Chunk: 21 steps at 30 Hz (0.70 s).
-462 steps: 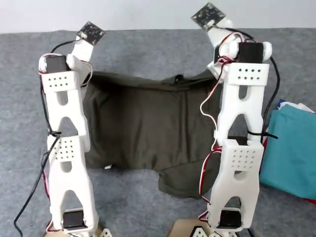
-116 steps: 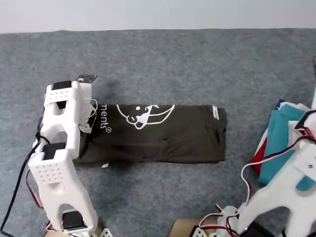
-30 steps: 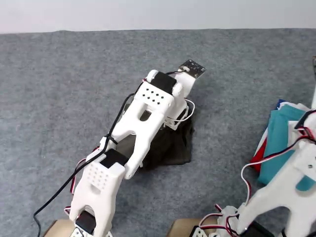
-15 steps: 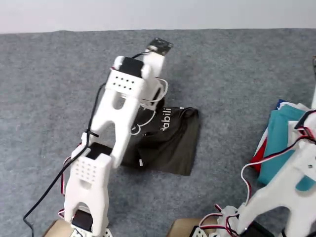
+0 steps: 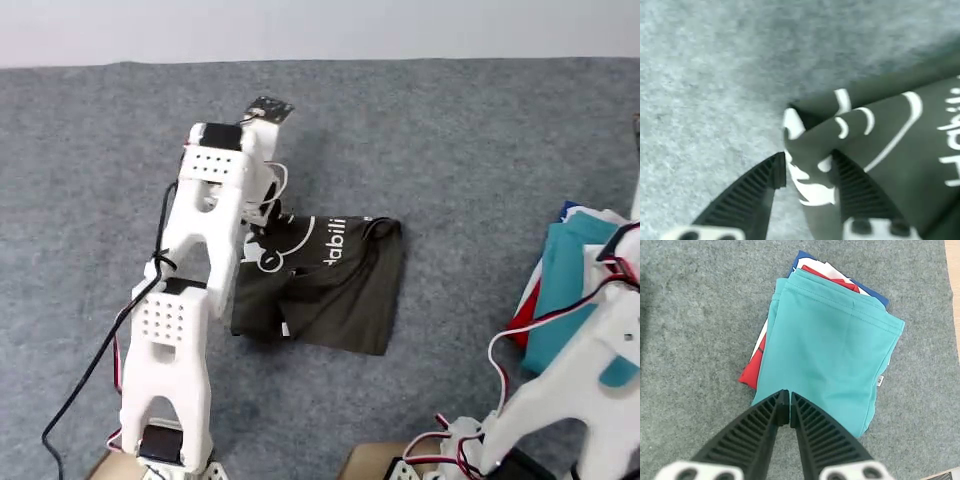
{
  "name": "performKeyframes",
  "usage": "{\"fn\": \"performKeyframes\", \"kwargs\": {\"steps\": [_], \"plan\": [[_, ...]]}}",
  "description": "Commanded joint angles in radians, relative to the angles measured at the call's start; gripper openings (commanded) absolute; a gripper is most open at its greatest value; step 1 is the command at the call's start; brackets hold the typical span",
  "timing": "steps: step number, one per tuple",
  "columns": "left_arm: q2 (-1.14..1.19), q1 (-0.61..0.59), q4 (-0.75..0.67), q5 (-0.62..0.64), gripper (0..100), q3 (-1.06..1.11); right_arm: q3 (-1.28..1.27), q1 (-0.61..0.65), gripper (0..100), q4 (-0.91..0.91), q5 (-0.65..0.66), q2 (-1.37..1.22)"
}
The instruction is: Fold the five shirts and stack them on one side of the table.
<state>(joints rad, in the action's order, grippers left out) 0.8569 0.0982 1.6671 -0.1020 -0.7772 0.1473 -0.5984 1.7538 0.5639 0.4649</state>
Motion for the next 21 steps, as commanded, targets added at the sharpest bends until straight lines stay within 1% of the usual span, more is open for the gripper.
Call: {"fn": "performKeyframes", "kwargs": {"steps": [1, 5, 9, 12, 15, 18, 21], "plan": [[-0.009, -0.032, -0.015, -0.014, 13, -0.015, 0.009, 0.008, 1.0, 0.038, 0.005, 0.030], [0.000, -0.069, -0.015, -0.017, 13, -0.041, 0.009, 0.008, 1.0, 0.038, 0.005, 0.030], [0.002, -0.106, -0.015, -0.060, 12, -0.065, 0.009, 0.008, 1.0, 0.038, 0.005, 0.030], [0.002, -0.126, -0.014, -0.066, 12, -0.081, 0.011, 0.008, 1.0, 0.038, 0.005, 0.030], [-0.009, -0.132, 0.012, -0.066, 12, -0.096, 0.011, 0.008, 1.0, 0.038, 0.005, 0.030], [-0.009, -0.117, 0.092, -0.061, 12, -0.159, 0.011, 0.008, 1.0, 0.038, 0.005, 0.038], [-0.032, -0.098, 0.091, -0.060, 12, -0.153, 0.008, 0.008, 1.0, 0.038, 0.005, 0.065]]}}
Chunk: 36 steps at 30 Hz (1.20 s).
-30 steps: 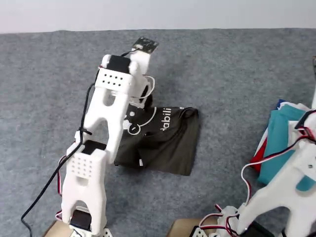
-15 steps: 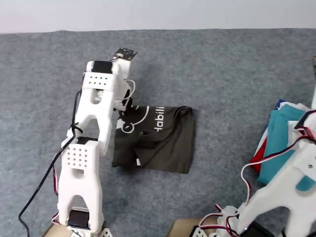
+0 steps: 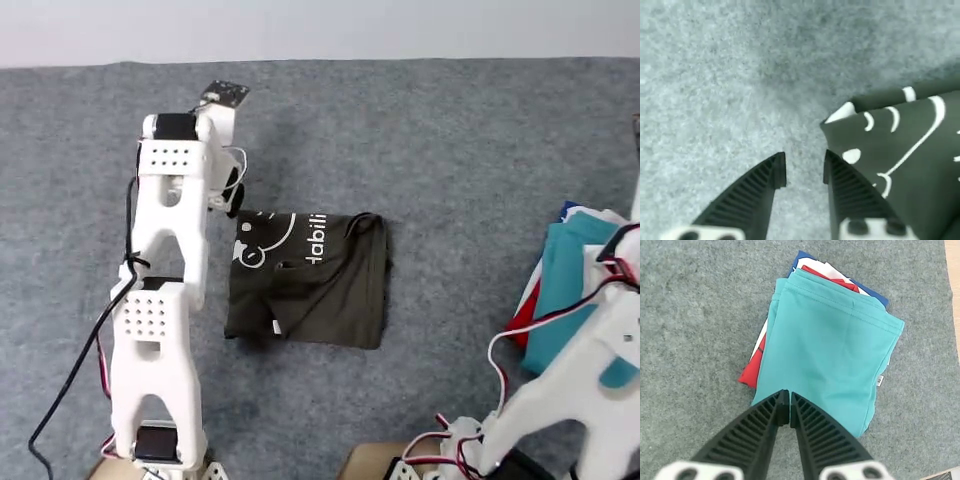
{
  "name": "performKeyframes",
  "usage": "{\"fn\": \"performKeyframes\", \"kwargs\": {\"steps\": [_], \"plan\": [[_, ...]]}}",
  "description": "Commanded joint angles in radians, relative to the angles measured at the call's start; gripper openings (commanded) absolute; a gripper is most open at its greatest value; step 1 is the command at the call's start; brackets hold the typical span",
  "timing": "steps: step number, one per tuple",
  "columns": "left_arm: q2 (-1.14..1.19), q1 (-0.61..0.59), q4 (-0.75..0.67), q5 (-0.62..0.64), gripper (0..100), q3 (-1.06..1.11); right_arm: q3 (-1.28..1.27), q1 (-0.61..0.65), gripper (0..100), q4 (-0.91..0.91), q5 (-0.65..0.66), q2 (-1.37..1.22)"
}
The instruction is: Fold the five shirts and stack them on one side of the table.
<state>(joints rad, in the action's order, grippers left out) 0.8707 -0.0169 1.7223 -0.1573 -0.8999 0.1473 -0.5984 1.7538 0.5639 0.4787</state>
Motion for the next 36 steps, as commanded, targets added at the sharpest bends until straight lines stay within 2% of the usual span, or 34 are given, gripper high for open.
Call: {"fn": "performKeyframes", "kwargs": {"steps": [1, 9, 15, 19, 24, 27, 32, 36], "plan": [[-0.061, 0.023, 0.035, -0.005, 12, -0.010, 0.008, 0.008, 1.0, 0.038, 0.005, 0.059], [-0.339, 0.187, 0.034, -0.005, 5, 0.389, 0.008, 0.007, 1.0, 0.038, 0.005, 0.077], [-0.509, 0.365, 0.031, 0.000, 5, 0.688, 0.008, 0.007, 1.0, 0.038, 0.005, 0.077], [-0.522, 0.516, 0.031, 0.014, 4, 0.765, 0.008, 0.007, 1.0, 0.038, 0.005, 0.077], [-0.545, 0.637, 0.031, 0.072, 4, 0.727, 0.008, 0.007, 1.0, 0.038, 0.005, 0.079], [-0.594, 0.620, 0.031, 0.077, 4, 0.704, 0.008, 0.005, 1.0, 0.038, 0.005, 0.081], [-0.634, 0.465, 0.032, 0.071, 4, 0.707, -0.011, 0.005, 1.0, 0.038, 0.005, 0.122], [-0.592, 0.359, 0.032, 0.011, 4, 0.707, -0.083, 0.008, 1.0, 0.038, 0.005, 0.168]]}}
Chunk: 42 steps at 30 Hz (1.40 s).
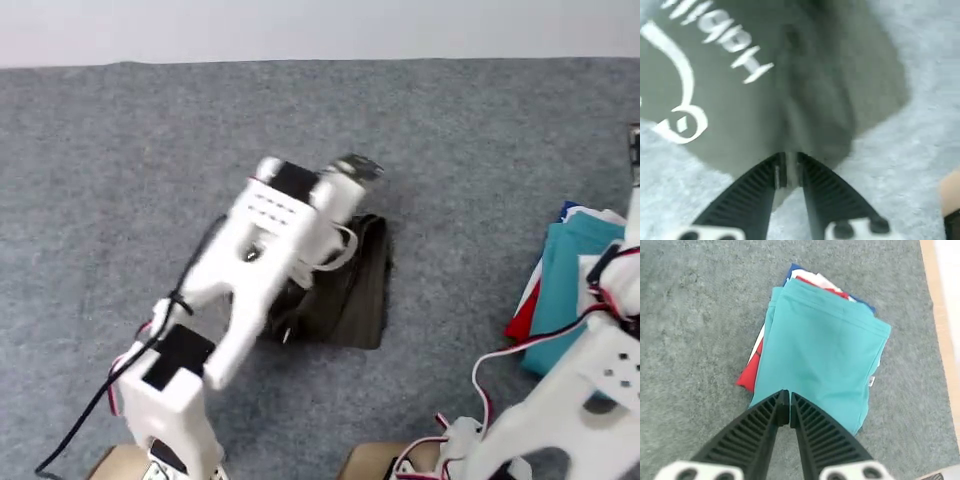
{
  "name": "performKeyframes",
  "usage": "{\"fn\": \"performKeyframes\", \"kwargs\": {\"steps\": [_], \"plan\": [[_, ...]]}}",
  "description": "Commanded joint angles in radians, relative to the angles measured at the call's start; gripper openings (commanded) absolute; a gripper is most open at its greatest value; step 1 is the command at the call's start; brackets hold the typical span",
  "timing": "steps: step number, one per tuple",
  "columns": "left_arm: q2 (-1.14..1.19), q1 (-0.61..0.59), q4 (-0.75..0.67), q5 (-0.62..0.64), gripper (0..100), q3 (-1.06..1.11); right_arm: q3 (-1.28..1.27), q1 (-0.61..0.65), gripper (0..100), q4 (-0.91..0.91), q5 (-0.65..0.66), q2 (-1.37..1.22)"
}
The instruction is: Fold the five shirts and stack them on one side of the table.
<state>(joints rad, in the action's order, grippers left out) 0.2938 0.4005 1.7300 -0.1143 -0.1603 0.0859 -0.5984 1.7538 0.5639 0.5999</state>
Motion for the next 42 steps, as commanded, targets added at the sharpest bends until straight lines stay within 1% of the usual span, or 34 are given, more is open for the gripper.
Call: {"fn": "performKeyframes", "kwargs": {"steps": [1, 4, 11, 15, 19, 24, 27, 29, 32, 36, 39, 42], "plan": [[0.000, -0.066, 0.025, -0.037, 4, -0.033, -0.038, 0.008, 1.0, 0.038, 0.005, 0.058], [0.063, -0.058, 0.023, -0.040, 4, -0.033, -0.077, 0.008, 1.0, 0.038, 0.005, 0.074], [0.221, 0.083, -0.003, -0.035, 4, -0.039, -0.101, 0.008, 1.0, 0.036, 0.005, 0.087], [0.224, 0.158, -0.002, -0.034, 4, -0.051, -0.101, 0.008, 1.0, 0.036, 0.005, 0.088], [0.176, 0.169, 0.002, -0.035, 4, -0.061, -0.101, 0.008, 1.0, 0.036, 0.005, 0.088], [0.089, 0.041, 0.017, -0.038, 4, -0.061, -0.103, 0.010, 1.1, 0.038, -0.002, 0.084], [0.025, -0.064, 0.021, -0.040, 4, -0.061, -0.117, 0.042, 1.1, 0.039, -0.083, 0.076], [-0.025, -0.133, 0.021, -0.040, 4, -0.061, -0.163, 0.119, 1.0, 0.042, -0.129, 0.084], [-0.104, -0.238, 0.023, -0.037, 4, -0.061, -0.233, 0.280, 1.0, 0.042, -0.221, 0.085], [-0.196, -0.387, 0.023, -0.037, 4, -0.061, -0.295, 0.501, 1.1, 0.033, -0.457, 0.071], [-0.230, -0.497, 0.023, -0.040, 4, -0.056, -0.334, 0.627, 1.2, 0.030, -0.612, 0.036], [-0.233, -0.598, 0.021, -0.043, 4, -0.056, -0.374, 0.714, 1.2, -0.025, -0.654, -0.005]]}}
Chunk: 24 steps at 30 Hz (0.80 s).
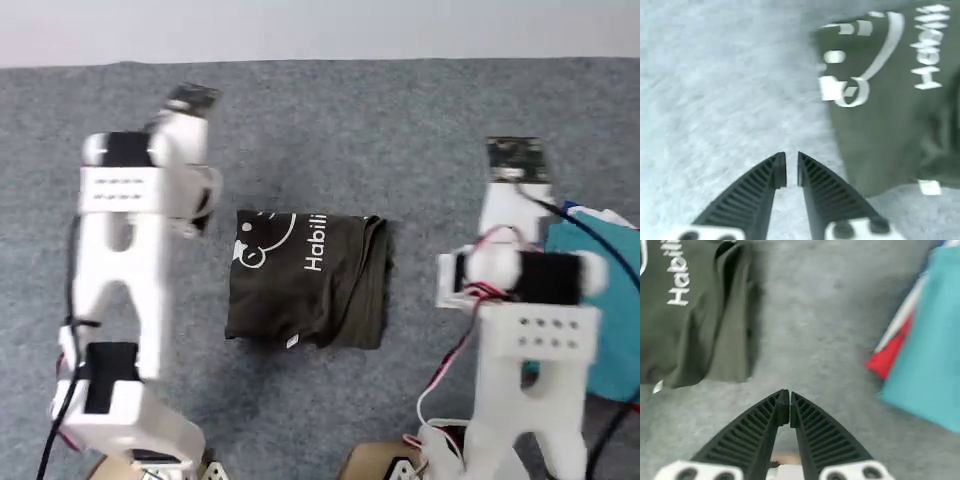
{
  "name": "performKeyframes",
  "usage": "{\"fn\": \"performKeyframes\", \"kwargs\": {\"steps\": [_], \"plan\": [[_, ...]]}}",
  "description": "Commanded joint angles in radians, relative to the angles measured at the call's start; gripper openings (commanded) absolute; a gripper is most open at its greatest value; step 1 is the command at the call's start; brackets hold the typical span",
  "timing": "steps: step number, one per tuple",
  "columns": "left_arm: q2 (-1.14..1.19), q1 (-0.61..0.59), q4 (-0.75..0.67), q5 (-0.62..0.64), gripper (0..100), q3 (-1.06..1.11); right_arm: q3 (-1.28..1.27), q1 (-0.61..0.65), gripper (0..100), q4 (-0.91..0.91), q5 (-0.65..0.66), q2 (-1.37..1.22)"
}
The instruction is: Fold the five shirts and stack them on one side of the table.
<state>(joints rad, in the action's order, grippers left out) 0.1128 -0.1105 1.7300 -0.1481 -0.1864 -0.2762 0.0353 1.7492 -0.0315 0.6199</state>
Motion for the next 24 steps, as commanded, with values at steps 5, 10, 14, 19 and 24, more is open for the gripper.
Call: {"fn": "performKeyframes", "kwargs": {"steps": [5, 10, 14, 19, 24], "plan": [[-0.051, -0.204, 0.006, -0.011, 4, -0.030, -0.150, 0.206, 1.0, -0.234, -0.063, -0.101], [-0.051, -0.241, -0.009, -0.009, 4, -0.013, -0.195, 0.297, 1.2, -0.420, -0.166, -0.208], [-0.051, -0.241, -0.055, -0.009, 4, 0.053, -0.169, 0.387, 6.5, -0.435, -0.301, -0.358], [-0.052, -0.258, -0.109, -0.005, 4, 0.110, -0.052, 0.429, 11.6, -0.395, -0.402, -0.536], [-0.052, -0.293, -0.149, -0.005, 4, 0.142, 0.064, 0.430, 8.9, -0.381, -0.405, -0.667]]}}
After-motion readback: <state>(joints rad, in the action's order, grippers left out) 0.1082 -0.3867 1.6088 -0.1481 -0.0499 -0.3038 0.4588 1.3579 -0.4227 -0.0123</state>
